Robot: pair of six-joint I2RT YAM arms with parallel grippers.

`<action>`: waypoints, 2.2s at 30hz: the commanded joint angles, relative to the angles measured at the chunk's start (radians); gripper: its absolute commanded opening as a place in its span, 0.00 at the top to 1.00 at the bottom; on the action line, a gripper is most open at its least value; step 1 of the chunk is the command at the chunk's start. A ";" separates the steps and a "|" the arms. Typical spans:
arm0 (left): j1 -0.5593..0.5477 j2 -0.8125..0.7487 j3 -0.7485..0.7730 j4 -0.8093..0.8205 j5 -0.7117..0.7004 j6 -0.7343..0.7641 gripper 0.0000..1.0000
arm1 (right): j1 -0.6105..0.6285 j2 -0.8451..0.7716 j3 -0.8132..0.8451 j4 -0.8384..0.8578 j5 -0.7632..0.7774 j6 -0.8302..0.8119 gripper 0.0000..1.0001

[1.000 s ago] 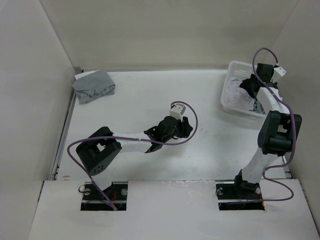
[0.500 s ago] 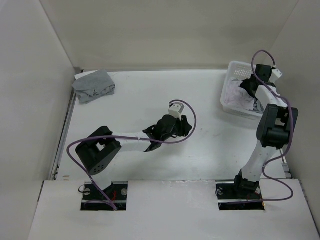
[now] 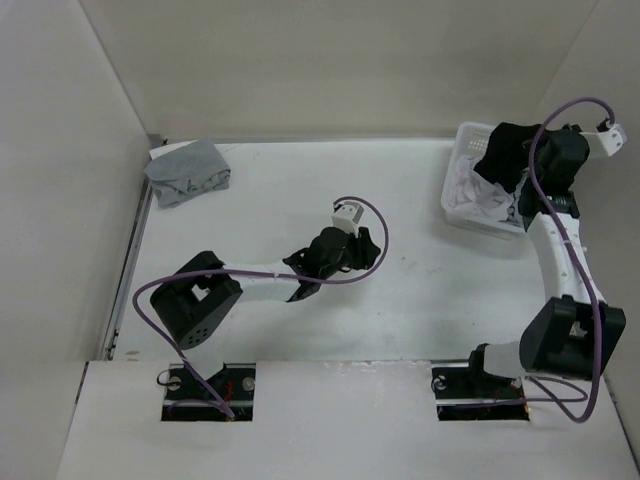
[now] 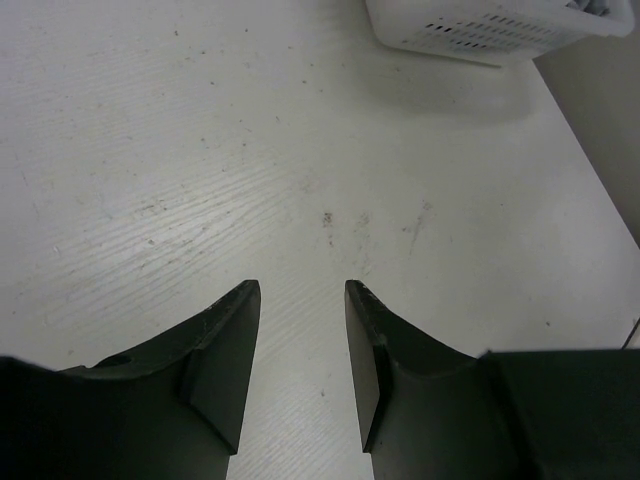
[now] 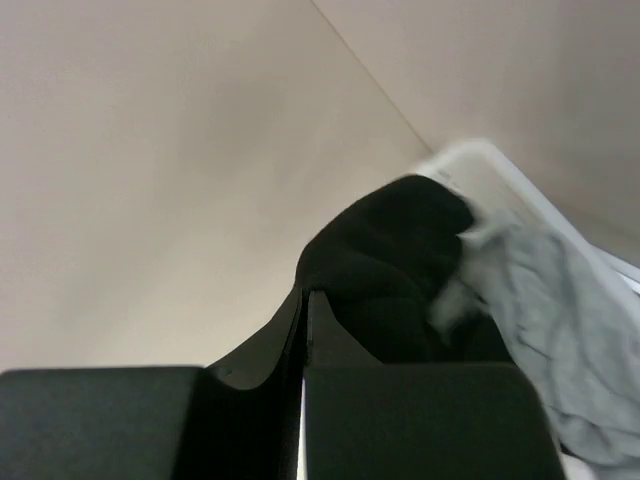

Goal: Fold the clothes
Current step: Grab the tank top from the pile, then move the tank top to the center of the board

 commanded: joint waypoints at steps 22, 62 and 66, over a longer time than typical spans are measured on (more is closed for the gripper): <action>0.145 -0.150 -0.139 0.160 -0.015 -0.083 0.62 | 0.714 -0.476 -0.028 0.432 -0.030 -0.427 0.98; 0.675 -0.662 -0.401 -0.363 -0.089 -0.224 0.54 | 1.339 0.078 -0.299 0.176 -0.288 0.110 0.73; 0.685 -0.618 -0.435 -0.386 -0.093 -0.228 0.55 | 1.359 -0.001 -0.346 0.125 -0.221 0.021 0.41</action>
